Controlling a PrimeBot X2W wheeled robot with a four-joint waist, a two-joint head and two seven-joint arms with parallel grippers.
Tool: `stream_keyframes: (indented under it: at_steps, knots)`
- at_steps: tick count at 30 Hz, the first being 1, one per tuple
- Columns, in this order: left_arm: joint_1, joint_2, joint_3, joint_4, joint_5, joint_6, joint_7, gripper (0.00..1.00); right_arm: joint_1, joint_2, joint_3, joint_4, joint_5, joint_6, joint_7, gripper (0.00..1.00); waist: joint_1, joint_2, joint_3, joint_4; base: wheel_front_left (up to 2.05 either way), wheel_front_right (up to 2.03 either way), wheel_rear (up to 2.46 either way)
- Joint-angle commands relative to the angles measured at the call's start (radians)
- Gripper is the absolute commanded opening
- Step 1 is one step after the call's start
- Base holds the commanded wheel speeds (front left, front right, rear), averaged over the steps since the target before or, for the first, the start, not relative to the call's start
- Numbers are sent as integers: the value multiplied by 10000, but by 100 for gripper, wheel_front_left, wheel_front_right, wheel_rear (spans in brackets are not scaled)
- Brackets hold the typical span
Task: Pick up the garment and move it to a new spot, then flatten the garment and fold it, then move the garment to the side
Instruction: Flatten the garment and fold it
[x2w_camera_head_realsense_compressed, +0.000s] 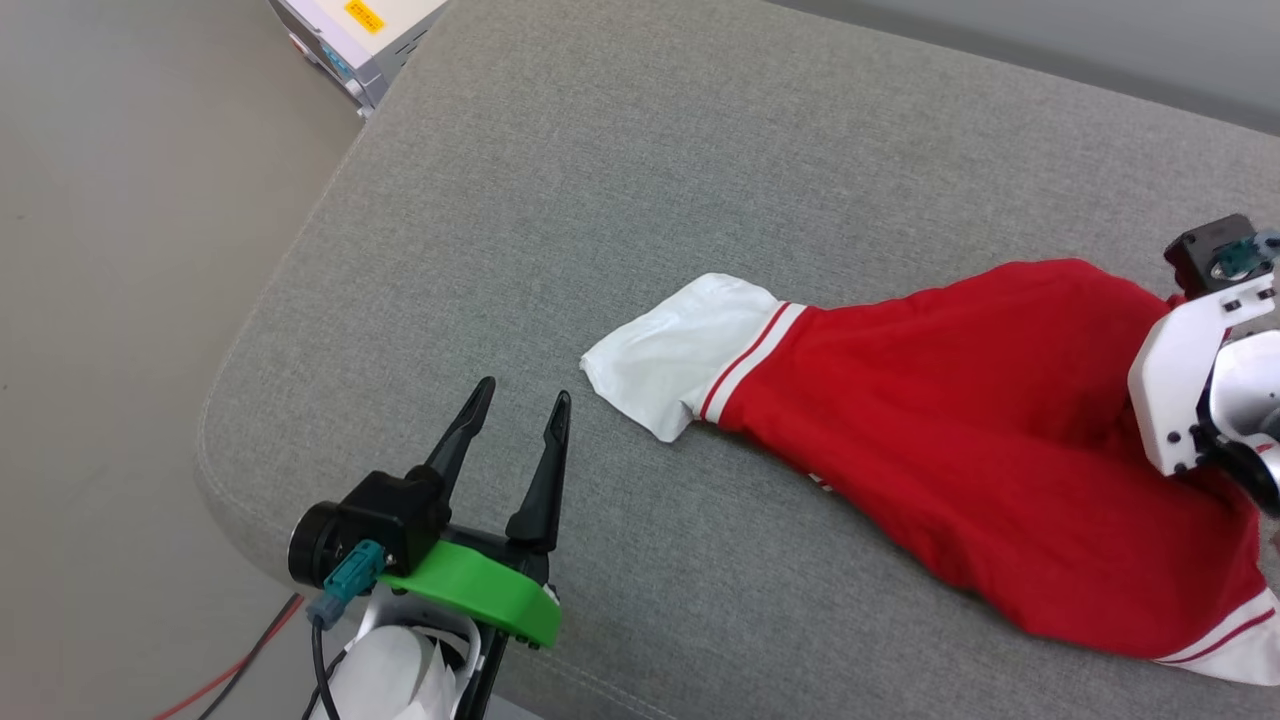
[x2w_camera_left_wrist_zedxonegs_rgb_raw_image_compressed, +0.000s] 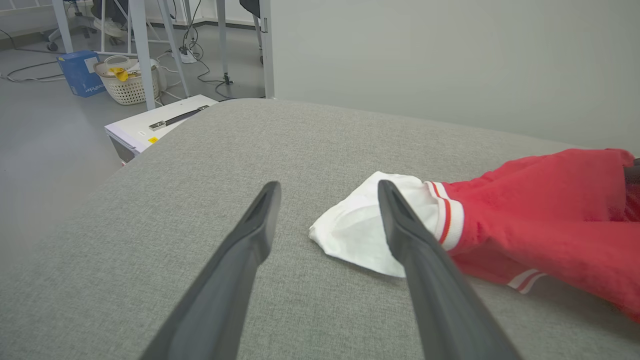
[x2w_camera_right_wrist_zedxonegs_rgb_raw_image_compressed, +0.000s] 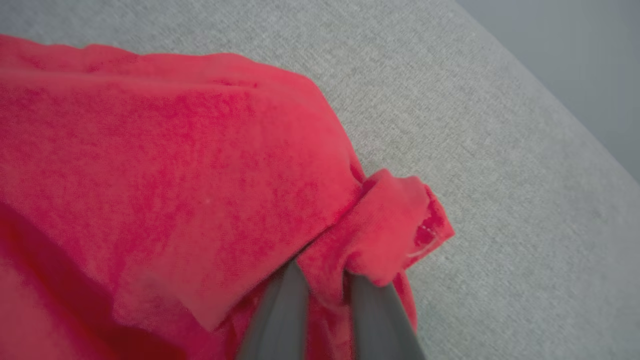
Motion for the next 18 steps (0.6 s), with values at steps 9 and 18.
stream_keyframes:
  at_steps: [9, 18]
  knots:
    - [-287, -302, 29, -208, 16, -109, -58, 100, -3001, -1499, 336, -204, -625, -9, -282, 0, -1, 110, 291, 430, 0, 0, 0]
    - [-496, -552, -148, -239, -129, -139, -58, 100, -5691, -1960, 2019, 1952, -1210, -9, -539, 0, -1, 110, 924, 1107, 0, 0, 0]
